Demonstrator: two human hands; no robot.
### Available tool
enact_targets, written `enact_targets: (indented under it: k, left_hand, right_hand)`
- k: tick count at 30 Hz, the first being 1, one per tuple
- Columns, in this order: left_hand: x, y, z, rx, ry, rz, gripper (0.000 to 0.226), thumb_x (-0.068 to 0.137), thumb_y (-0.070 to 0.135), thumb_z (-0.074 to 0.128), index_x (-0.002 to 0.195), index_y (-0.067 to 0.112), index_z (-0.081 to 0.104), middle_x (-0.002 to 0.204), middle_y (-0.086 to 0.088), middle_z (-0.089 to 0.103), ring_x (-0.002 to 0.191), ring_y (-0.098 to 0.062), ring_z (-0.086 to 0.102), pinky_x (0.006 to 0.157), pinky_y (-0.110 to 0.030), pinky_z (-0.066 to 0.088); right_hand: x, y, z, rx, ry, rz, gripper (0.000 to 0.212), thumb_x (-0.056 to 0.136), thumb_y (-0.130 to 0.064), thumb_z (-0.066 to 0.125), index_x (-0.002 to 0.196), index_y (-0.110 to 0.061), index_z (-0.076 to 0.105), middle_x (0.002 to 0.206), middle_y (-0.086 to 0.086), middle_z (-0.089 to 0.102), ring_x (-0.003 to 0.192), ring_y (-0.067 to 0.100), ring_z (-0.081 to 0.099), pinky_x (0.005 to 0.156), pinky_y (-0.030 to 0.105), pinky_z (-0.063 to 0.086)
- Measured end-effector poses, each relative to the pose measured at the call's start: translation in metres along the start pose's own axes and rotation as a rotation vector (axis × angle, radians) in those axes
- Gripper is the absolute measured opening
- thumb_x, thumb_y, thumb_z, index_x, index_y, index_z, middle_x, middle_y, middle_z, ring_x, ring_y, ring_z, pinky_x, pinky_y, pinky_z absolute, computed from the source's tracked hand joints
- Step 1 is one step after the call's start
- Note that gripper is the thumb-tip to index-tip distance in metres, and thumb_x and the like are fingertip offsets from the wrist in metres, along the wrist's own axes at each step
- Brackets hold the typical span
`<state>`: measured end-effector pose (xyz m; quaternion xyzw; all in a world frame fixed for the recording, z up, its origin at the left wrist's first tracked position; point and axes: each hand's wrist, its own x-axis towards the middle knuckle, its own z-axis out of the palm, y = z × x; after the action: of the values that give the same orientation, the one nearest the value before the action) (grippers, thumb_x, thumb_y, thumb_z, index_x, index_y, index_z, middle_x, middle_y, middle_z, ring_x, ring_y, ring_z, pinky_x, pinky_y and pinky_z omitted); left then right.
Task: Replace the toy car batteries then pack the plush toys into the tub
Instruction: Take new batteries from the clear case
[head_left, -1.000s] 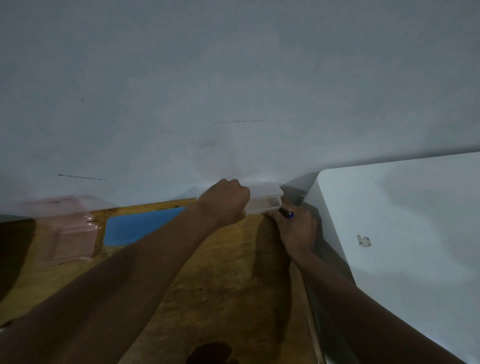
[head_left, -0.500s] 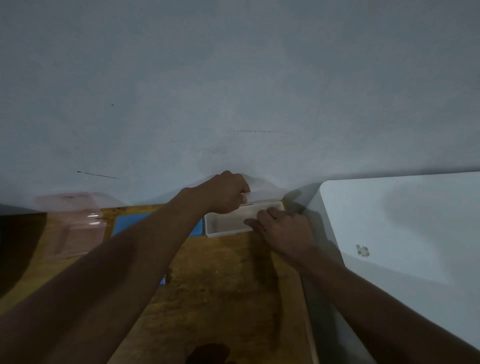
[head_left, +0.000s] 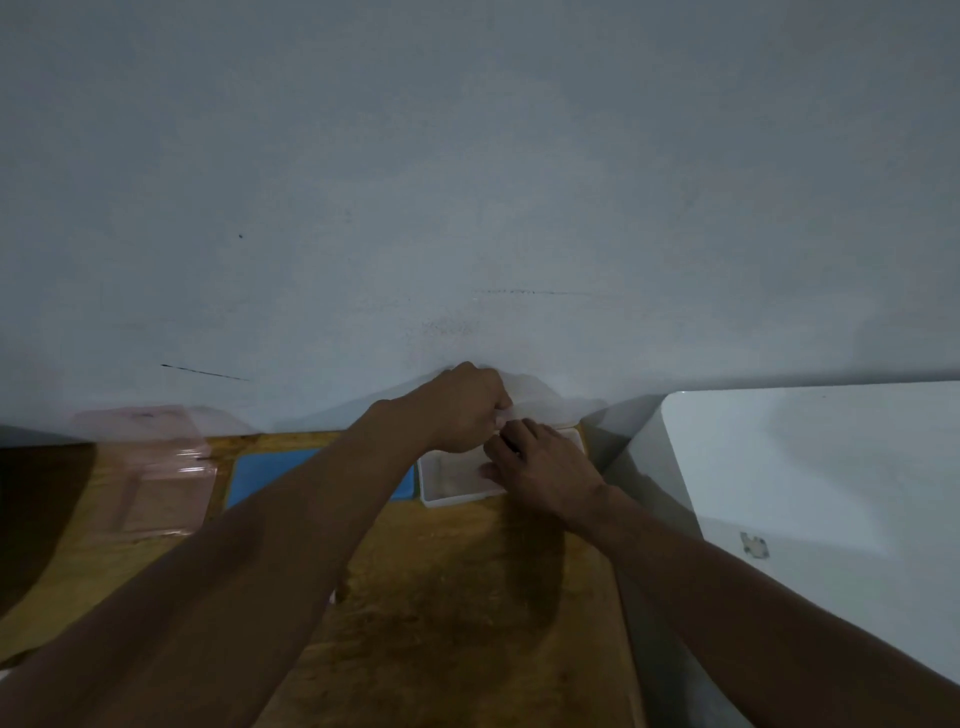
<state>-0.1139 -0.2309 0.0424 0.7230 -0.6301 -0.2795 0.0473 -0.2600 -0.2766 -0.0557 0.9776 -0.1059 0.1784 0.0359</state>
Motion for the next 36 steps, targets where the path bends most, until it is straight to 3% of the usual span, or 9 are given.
enact_targets:
  k: [6, 11, 15, 18, 23, 26, 29, 33, 36]
  left_hand:
    - [0.001, 0.001, 0.000, 0.006, 0.013, -0.013, 0.026, 0.096, 0.017, 0.055, 0.113, 0.001, 0.067, 0.115, -0.017, 0.066, 0.099, -0.029, 0.060, 0.076, -0.025, 0.037]
    - [0.000, 0.004, 0.004, 0.023, 0.018, -0.006, 0.030, 0.096, 0.015, 0.054, 0.124, 0.004, 0.062, 0.124, -0.016, 0.062, 0.108, -0.030, 0.058, 0.084, -0.029, 0.042]
    - [-0.004, 0.000, 0.013, 0.053, 0.006, -0.001, 0.039, 0.095, 0.009, 0.055, 0.134, 0.010, 0.056, 0.127, -0.017, 0.060, 0.110, -0.030, 0.059, 0.093, -0.036, 0.049]
    - [-0.013, -0.001, 0.026, 0.128, 0.047, 0.005, 0.046, 0.093, 0.008, 0.054, 0.137, 0.022, 0.052, 0.128, -0.014, 0.059, 0.110, -0.030, 0.058, 0.091, -0.037, 0.049]
    - [-0.034, 0.003, 0.047, 0.211, 0.158, 0.039, 0.037, 0.096, 0.018, 0.052, 0.132, 0.024, 0.056, 0.124, -0.008, 0.063, 0.108, -0.028, 0.059, 0.089, -0.041, 0.051]
    - [-0.047, -0.002, 0.057, 0.142, 0.200, 0.037, 0.037, 0.096, 0.018, 0.054, 0.133, 0.019, 0.056, 0.131, -0.006, 0.059, 0.118, -0.024, 0.053, 0.100, -0.036, 0.044]
    - [-0.058, -0.012, 0.066, 0.097, 0.291, -0.013, 0.037, 0.096, 0.018, 0.055, 0.132, 0.016, 0.057, 0.131, -0.005, 0.058, 0.121, -0.022, 0.050, 0.102, -0.032, 0.039]
    - [-0.069, -0.020, 0.074, 0.058, 0.361, -0.082, 0.034, 0.095, 0.011, 0.054, 0.128, 0.012, 0.060, 0.129, -0.007, 0.059, 0.121, -0.023, 0.049, 0.102, -0.031, 0.038]
    - [-0.071, -0.020, 0.076, 0.046, 0.357, -0.128, 0.035, 0.095, 0.009, 0.054, 0.130, 0.010, 0.059, 0.132, -0.007, 0.058, 0.124, -0.024, 0.049, 0.106, -0.030, 0.038]
  right_hand:
    - [-0.003, -0.001, -0.002, -0.014, -0.135, 0.115, 0.045, 0.085, -0.049, 0.050, 0.110, -0.016, 0.065, 0.104, 0.010, 0.067, 0.089, 0.028, 0.061, 0.075, 0.039, 0.052]
    - [-0.012, -0.007, -0.022, 0.034, -0.103, 0.116, 0.038, 0.091, -0.043, 0.043, 0.101, -0.016, 0.069, 0.104, 0.008, 0.067, 0.094, 0.025, 0.061, 0.078, 0.038, 0.052]
    - [-0.035, -0.013, -0.043, 0.122, 0.090, 0.492, 0.031, 0.090, -0.038, 0.048, 0.089, -0.014, 0.067, 0.092, 0.006, 0.065, 0.086, 0.022, 0.058, 0.075, 0.038, 0.053]
    - [-0.044, -0.011, -0.054, 0.145, 0.092, 0.794, 0.036, 0.086, -0.040, 0.055, 0.110, -0.014, 0.062, 0.110, 0.012, 0.062, 0.098, 0.027, 0.057, 0.077, 0.042, 0.054]
    - [-0.049, -0.014, -0.060, 0.300, -0.118, 0.790, 0.043, 0.097, -0.032, 0.052, 0.138, -0.023, 0.049, 0.148, 0.009, 0.041, 0.130, 0.026, 0.046, 0.106, 0.028, 0.034]
    - [-0.049, -0.016, -0.064, 0.668, -0.074, 1.016, 0.031, 0.094, -0.025, 0.058, 0.125, -0.021, 0.059, 0.135, 0.005, 0.057, 0.112, 0.016, 0.059, 0.099, 0.018, 0.040]
    - [-0.050, -0.019, -0.068, 0.765, -0.051, 1.016, 0.033, 0.096, -0.022, 0.054, 0.128, -0.013, 0.055, 0.124, -0.007, 0.055, 0.105, 0.008, 0.053, 0.079, 0.000, 0.042]
    - [-0.055, -0.018, -0.064, 0.788, 0.025, 1.017, 0.034, 0.096, -0.030, 0.052, 0.126, -0.016, 0.057, 0.121, -0.004, 0.061, 0.108, 0.017, 0.060, 0.093, 0.029, 0.050]
    - [-0.057, -0.016, -0.062, 0.813, 0.003, 1.051, 0.032, 0.097, -0.032, 0.051, 0.125, -0.016, 0.057, 0.115, -0.003, 0.063, 0.105, 0.018, 0.062, 0.080, 0.018, 0.053]
